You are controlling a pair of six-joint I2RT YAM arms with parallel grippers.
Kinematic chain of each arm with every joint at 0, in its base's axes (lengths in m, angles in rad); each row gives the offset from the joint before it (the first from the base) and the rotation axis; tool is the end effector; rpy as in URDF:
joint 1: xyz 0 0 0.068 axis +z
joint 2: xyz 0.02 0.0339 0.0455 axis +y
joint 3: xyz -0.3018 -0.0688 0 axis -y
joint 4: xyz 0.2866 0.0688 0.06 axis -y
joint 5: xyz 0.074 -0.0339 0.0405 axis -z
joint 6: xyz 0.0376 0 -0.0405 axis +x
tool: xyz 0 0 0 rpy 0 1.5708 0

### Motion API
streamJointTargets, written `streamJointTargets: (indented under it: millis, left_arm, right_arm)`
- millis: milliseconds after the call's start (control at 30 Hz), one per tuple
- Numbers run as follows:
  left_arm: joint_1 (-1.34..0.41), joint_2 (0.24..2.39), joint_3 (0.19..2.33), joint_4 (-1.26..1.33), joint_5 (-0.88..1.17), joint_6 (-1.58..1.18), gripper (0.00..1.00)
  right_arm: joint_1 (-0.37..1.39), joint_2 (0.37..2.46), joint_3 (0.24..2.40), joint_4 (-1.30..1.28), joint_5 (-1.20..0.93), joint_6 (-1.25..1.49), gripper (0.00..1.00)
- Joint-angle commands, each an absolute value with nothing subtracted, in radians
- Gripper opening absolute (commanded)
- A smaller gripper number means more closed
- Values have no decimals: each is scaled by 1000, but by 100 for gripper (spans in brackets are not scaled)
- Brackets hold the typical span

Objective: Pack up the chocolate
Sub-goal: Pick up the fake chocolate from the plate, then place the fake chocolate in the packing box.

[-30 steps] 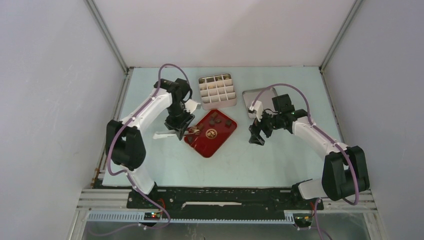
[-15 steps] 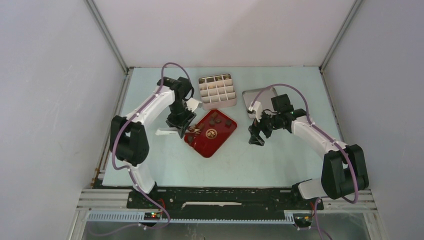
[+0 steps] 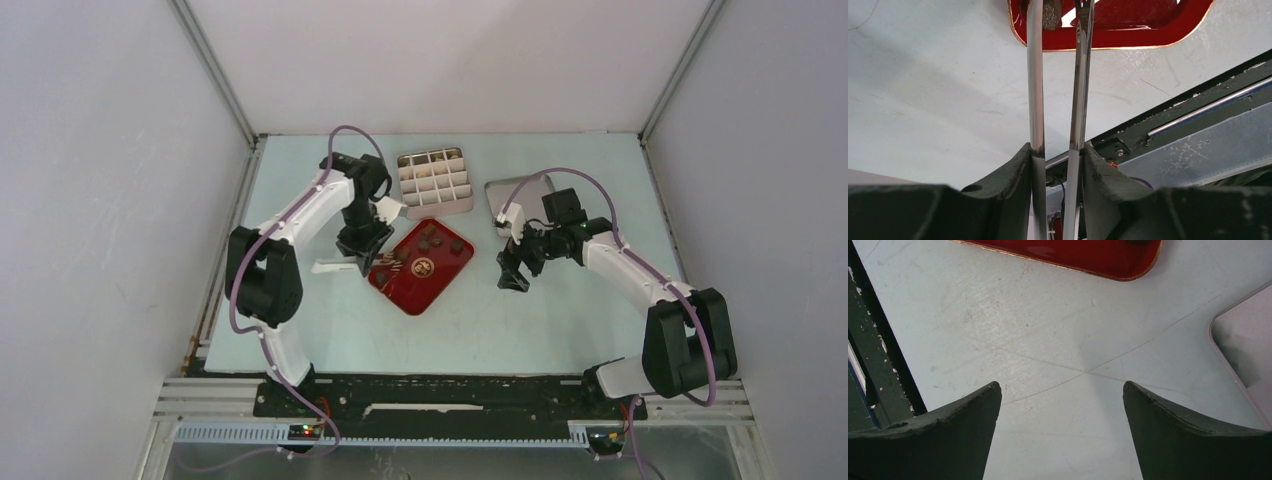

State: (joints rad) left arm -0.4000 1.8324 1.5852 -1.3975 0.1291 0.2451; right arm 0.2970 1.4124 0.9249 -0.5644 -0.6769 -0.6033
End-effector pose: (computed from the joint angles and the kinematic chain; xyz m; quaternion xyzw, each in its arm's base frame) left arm 0.3503 -0.1534 0.2821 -0.3138 -0.9466 0.0614 0.0417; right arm 0.2847 0.1118 0.2406 -0.4734 0.7838 0.2802 0.2881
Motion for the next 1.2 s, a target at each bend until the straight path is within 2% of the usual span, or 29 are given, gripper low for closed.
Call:
streamJointTargets:
  millis: [0, 133, 267, 400, 600, 767, 933, 1167]
  left_arm:
    - [-407, 1786, 1612, -1434, 167, 277, 20]
    - [-407, 1759, 1643, -1452, 230, 293, 14]
    - [-407, 1753, 1731, -1406, 255, 284, 13]
    - [-407, 1774, 1789, -1224, 215, 238, 14]
    - [-407, 1915, 1952, -1035, 212, 162, 14]
    - [-407, 1982, 1986, -824, 212, 75, 13]
    - [-407, 2133, 2156, -834, 242, 26, 13]
    - [-408, 2237, 2226, -792, 270, 6, 14]
  right_arm:
    - [296, 1423, 968, -562, -680, -620, 94]
    - [297, 1424, 968, -561, -678, -621, 94]
    - [299, 1426, 968, -560, -674, -621, 94]
    - [299, 1429, 968, -560, -666, -621, 94]
    - [291, 1450, 968, -564, -634, -632, 94]
    - [269, 1453, 968, -565, -645, -630, 94]
    - [261, 1454, 968, -566, -652, -631, 94]
    - [252, 1456, 968, -569, -653, -632, 94]
